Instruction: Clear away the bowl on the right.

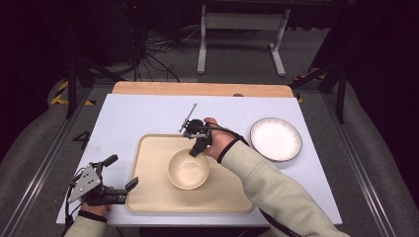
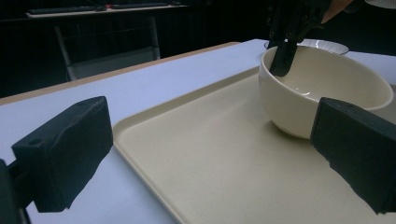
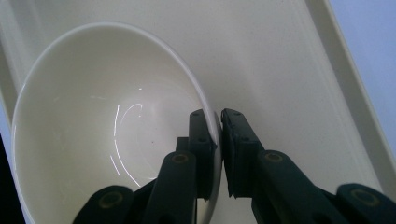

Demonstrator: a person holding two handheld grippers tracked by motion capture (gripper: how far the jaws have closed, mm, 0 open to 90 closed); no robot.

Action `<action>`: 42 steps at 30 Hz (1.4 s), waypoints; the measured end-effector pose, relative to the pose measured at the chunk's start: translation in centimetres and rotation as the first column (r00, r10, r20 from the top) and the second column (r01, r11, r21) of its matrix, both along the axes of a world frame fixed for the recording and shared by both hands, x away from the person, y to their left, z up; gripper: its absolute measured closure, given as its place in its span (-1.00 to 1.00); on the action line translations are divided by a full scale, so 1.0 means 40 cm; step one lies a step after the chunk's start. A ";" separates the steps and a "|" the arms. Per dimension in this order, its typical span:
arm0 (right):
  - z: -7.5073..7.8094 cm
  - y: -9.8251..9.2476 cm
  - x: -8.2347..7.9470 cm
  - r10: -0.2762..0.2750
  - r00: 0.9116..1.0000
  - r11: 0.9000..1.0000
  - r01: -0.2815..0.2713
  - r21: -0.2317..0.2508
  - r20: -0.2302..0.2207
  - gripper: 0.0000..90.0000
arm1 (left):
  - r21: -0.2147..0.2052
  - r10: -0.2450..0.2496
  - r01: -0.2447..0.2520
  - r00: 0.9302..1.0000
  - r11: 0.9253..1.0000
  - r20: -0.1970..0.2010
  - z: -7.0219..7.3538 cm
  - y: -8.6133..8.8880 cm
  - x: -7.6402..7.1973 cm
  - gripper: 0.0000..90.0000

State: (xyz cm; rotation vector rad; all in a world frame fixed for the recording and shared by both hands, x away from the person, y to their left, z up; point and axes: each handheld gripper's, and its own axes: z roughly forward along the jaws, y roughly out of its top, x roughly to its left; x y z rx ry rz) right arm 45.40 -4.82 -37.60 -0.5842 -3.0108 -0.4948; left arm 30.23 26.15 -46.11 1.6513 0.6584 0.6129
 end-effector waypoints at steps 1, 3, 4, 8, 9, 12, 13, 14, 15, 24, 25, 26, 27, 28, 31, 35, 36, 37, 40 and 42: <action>0.000 0.000 0.000 0.000 1.000 1.000 0.000 0.000 0.000 0.84 | 0.000 0.000 0.000 1.000 1.000 0.000 0.000 0.000 0.000 -1.00; -0.002 0.000 0.002 -0.001 1.000 1.000 0.001 -0.004 0.000 0.84 | 0.001 -0.001 0.001 1.000 1.000 -0.001 0.000 0.000 0.000 -1.00; -0.002 0.000 0.003 0.000 1.000 1.000 0.000 -0.004 -0.004 0.84 | 0.003 -0.002 0.002 1.000 1.000 -0.002 0.000 0.001 0.000 -1.00; -0.004 -0.001 0.005 0.002 1.000 1.000 -0.002 -0.007 -0.004 0.84 | 0.000 0.000 0.000 1.000 1.000 0.000 0.000 0.000 0.000 -1.00; -0.007 -0.001 0.007 0.004 1.000 1.000 -0.004 -0.004 -0.005 0.84 | 0.000 0.000 0.000 1.000 1.000 0.000 0.000 0.000 0.000 -1.00; -0.011 -0.003 0.011 0.001 1.000 1.000 -0.001 -0.007 -0.003 0.85 | 0.004 -0.002 0.002 1.000 1.000 -0.002 0.000 0.000 0.000 -1.00; -0.013 -0.004 0.012 0.000 1.000 1.000 0.000 -0.001 -0.005 0.85 | 0.004 -0.002 0.002 1.000 1.000 -0.002 0.000 0.000 0.000 -1.00; -0.015 -0.005 0.013 -0.002 1.000 1.000 0.002 0.001 -0.011 0.85 | 0.003 -0.002 0.002 1.000 1.000 -0.002 0.000 0.001 0.000 -1.00; -0.016 -0.007 0.015 -0.002 1.000 1.000 0.002 0.000 -0.007 0.85 | 0.000 0.000 0.000 1.000 1.000 0.000 0.000 0.000 0.000 -1.00; -0.033 -0.018 0.026 -0.012 1.000 1.000 0.012 0.002 0.001 0.71 | 0.004 -0.002 0.002 1.000 1.000 -0.002 0.000 0.000 0.000 -1.00; -0.033 -0.018 0.026 -0.012 1.000 1.000 0.012 0.002 0.001 0.71 | 0.004 -0.002 0.002 1.000 1.000 -0.002 0.000 0.000 0.000 -1.00; -0.029 -0.019 0.028 -0.009 1.000 1.000 0.009 -0.001 0.008 0.64 | 0.001 0.000 0.000 1.000 1.000 0.000 0.000 0.000 0.000 -1.00; -0.026 -0.021 0.028 -0.007 1.000 1.000 0.007 0.001 0.025 0.51 | 0.000 0.000 0.000 1.000 1.000 0.000 0.000 0.000 0.000 -1.00; -0.026 -0.021 0.028 -0.005 1.000 1.000 0.005 -0.004 0.027 0.46 | 0.001 0.000 0.000 1.000 1.000 0.000 0.000 0.000 0.000 -1.00; -0.026 -0.022 0.026 -0.002 0.999 1.000 0.003 -0.014 0.041 0.28 | 0.001 0.000 0.000 1.000 1.000 0.000 0.000 0.000 0.000 -1.00; -0.018 -0.022 0.017 -0.010 0.998 1.000 0.011 -0.005 0.064 0.11 | 0.002 -0.001 0.001 1.000 1.000 0.001 0.000 0.000 0.001 -1.00; -0.015 -0.023 0.014 -0.012 0.997 1.000 0.012 0.002 0.072 0.04 | 0.002 -0.001 0.001 1.000 1.000 0.000 0.000 0.000 0.001 -1.00; -0.011 -0.023 0.011 -0.012 0.997 1.000 0.012 0.006 0.078 -0.02 | 0.004 -0.003 0.003 1.000 1.000 0.000 0.000 0.000 0.001 -1.00; 0.004 -0.024 0.000 -0.010 0.995 1.000 0.008 0.020 0.103 -0.22 | 0.003 -0.004 0.004 1.000 1.000 0.003 0.000 0.000 0.001 -1.00; 0.016 -0.025 -0.009 -0.008 0.993 0.999 0.003 0.041 0.121 -0.35 | 0.006 -0.005 0.005 1.000 1.000 0.000 0.000 0.000 0.001 -1.00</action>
